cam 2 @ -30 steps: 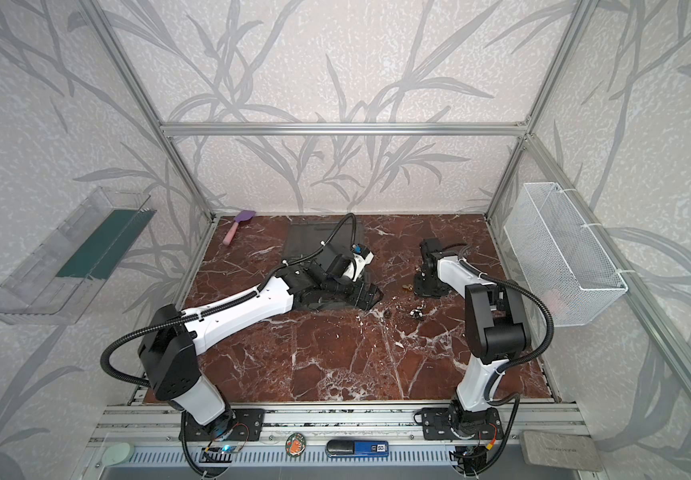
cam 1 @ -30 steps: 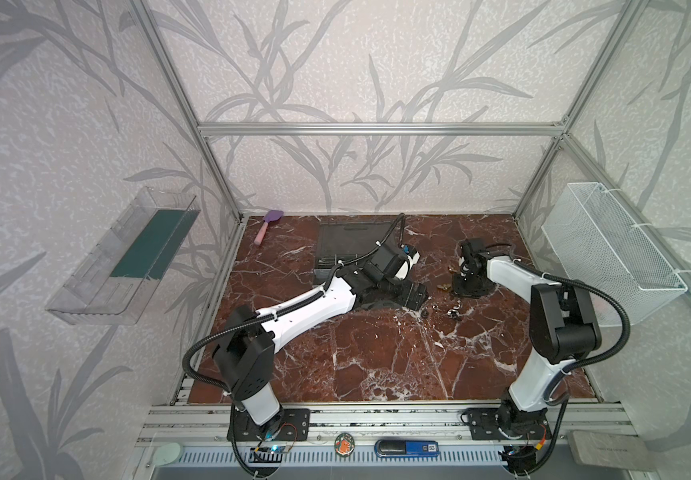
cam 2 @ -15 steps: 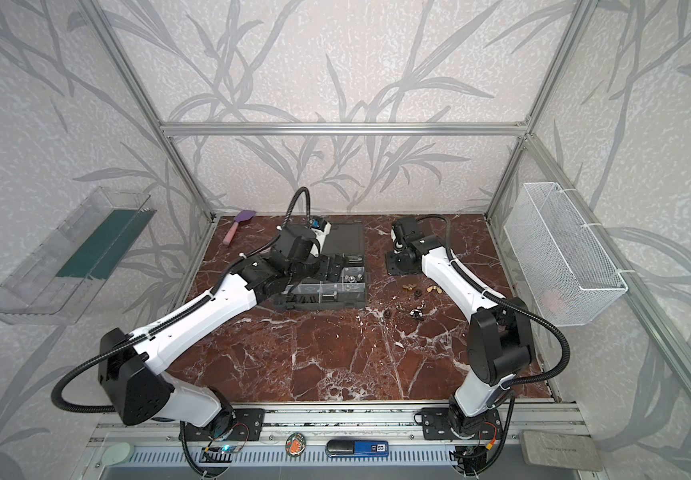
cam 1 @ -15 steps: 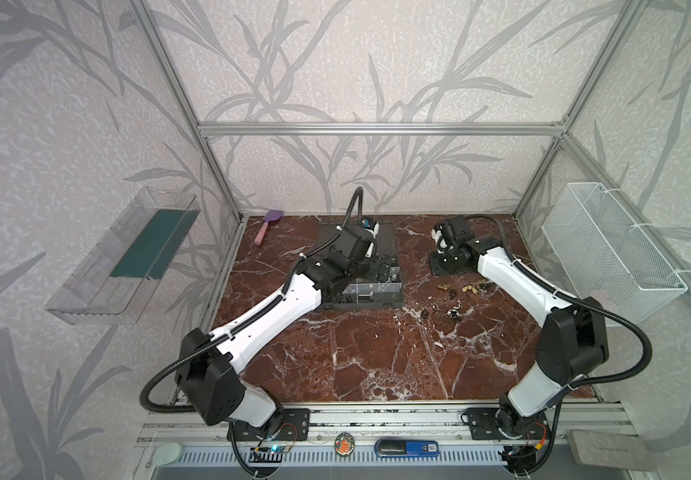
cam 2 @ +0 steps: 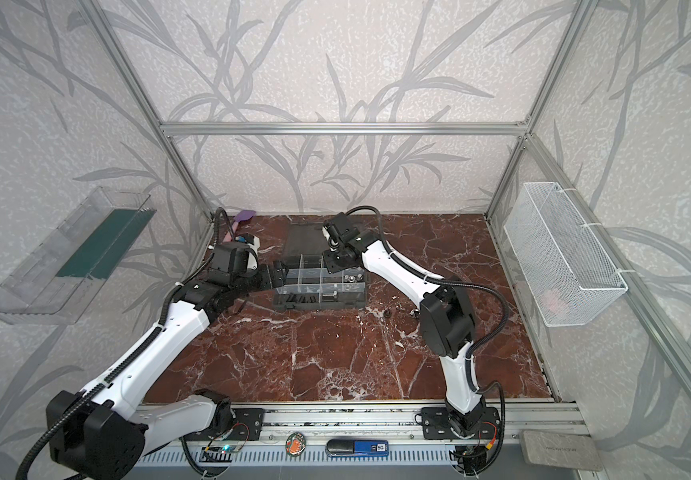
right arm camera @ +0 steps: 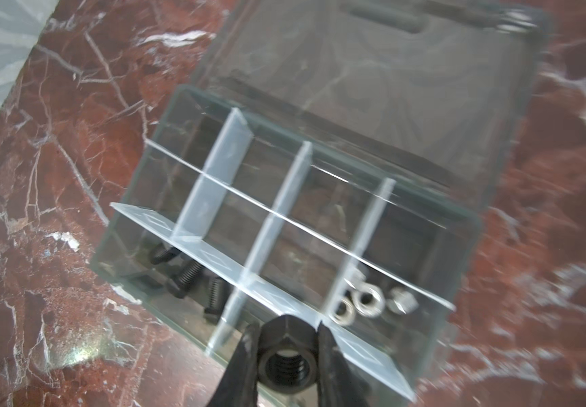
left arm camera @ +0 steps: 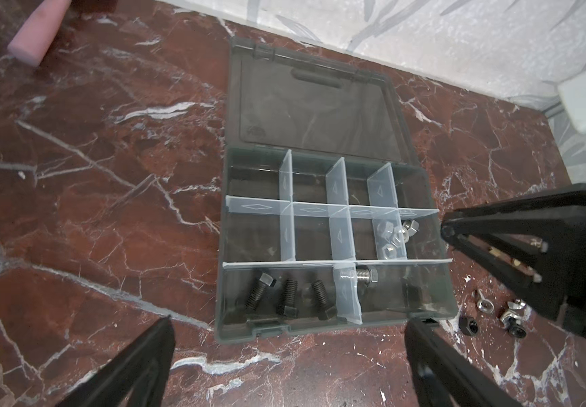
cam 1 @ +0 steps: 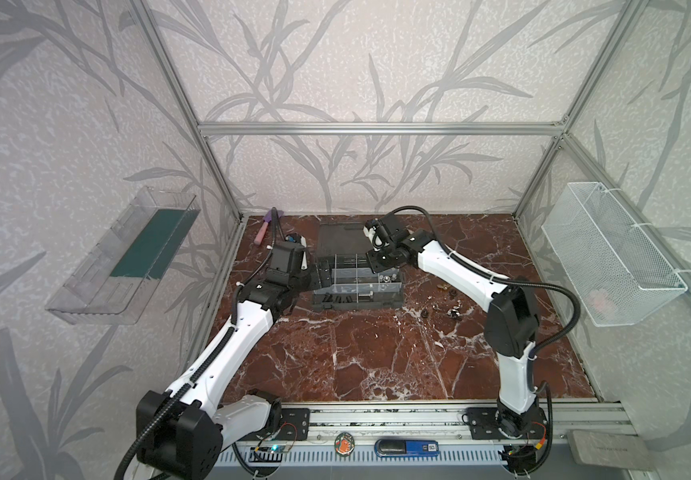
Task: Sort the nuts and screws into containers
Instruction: 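Carry the black hex nut to the organizer with the right gripper, then lower the black nut into a compartment and open the right gripper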
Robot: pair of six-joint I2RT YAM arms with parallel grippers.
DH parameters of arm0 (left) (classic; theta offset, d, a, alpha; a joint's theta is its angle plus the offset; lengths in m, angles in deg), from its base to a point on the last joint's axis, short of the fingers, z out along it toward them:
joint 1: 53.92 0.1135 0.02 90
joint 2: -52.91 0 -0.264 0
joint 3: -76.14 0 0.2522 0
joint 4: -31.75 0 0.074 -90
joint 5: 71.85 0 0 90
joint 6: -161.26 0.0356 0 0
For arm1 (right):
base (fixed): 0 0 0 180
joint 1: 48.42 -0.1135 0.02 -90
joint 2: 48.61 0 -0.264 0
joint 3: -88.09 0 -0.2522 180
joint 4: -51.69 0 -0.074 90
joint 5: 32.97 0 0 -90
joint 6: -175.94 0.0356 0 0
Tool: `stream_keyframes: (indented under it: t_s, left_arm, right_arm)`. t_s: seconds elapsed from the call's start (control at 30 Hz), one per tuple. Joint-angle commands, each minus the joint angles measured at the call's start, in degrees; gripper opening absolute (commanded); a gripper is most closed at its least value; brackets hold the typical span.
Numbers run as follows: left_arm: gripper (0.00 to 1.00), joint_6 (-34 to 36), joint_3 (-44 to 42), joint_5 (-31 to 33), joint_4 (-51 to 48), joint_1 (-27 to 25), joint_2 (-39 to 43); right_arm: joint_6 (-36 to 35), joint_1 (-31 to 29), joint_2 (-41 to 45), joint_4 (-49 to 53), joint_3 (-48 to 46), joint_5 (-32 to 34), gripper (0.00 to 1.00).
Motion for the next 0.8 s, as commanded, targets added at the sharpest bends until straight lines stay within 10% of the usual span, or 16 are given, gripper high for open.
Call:
stream_keyframes:
  t_s: [0.0,0.77]
  left_arm:
    - [0.99,-4.76,-0.2,-5.35,3.24,2.44,-0.56]
    - [0.99,-11.07,-2.34,-11.99,6.75,9.21,0.78]
  right_arm:
    - [1.49,-1.9,-4.37,0.14,5.68,-1.74,0.11]
    - [7.28,-6.1,-26.86,0.83,30.0,-9.61,0.22]
